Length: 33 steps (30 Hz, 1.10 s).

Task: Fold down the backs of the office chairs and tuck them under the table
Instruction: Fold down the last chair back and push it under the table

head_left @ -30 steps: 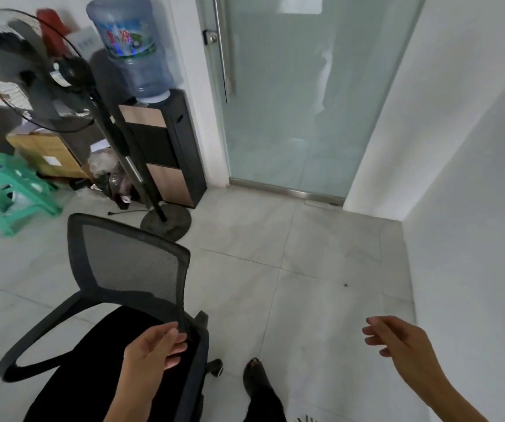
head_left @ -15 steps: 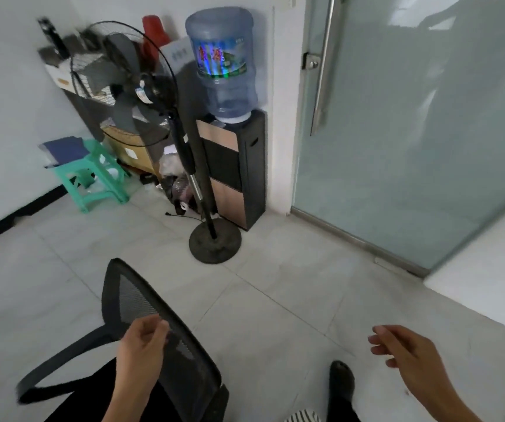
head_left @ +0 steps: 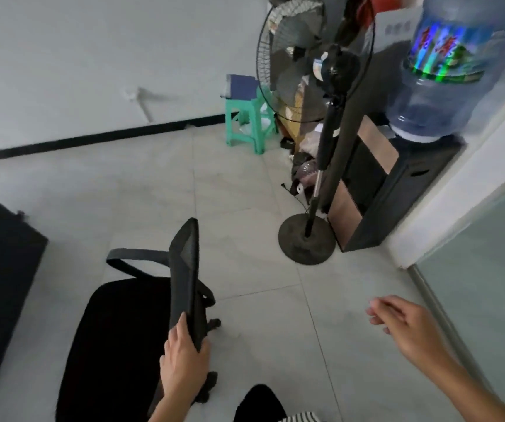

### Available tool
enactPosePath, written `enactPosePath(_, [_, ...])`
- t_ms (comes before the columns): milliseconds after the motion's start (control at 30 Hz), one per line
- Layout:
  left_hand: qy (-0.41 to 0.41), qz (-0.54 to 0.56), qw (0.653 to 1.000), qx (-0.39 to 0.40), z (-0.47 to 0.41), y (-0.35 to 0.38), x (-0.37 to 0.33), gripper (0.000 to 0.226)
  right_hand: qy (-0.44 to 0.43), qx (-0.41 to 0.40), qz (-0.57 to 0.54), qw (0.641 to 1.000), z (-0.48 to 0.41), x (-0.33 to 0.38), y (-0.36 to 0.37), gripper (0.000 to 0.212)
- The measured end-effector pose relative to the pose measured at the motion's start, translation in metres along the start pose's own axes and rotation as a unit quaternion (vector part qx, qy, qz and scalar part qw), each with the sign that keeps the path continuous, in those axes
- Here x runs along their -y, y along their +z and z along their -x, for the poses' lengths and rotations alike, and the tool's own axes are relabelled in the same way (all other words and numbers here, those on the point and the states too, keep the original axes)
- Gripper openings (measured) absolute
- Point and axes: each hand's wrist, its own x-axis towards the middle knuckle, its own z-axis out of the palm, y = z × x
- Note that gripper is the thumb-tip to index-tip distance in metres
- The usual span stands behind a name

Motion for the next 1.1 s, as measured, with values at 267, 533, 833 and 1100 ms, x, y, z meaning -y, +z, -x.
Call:
enactPosePath(267, [-0.023,-0.024,0.999,-0.038,-0.01,0.015,0.001,0.065,-0.235,0.189,0.25,0.92,-0.11,0.113,0.122,0.017])
enactPosePath(533, [-0.063,0.021,0.995,-0.079,-0.021,0.012,-0.01,0.068,-0.465,0.25,0.36,0.769,-0.17,0.21,0.263,0.035])
enactPosePath(833, [-0.254,-0.037,0.953,-0.161,-0.011,0.018,-0.019,0.065,-0.568,0.356,0.47,0.574,-0.226,0.216,0.365,0.039])
enactPosePath(1100, [-0.425,0.015,0.874,-0.235,-0.022,0.019,-0.029,0.05,-0.625,0.375,0.405,0.552,-0.263,0.224,0.38,0.045])
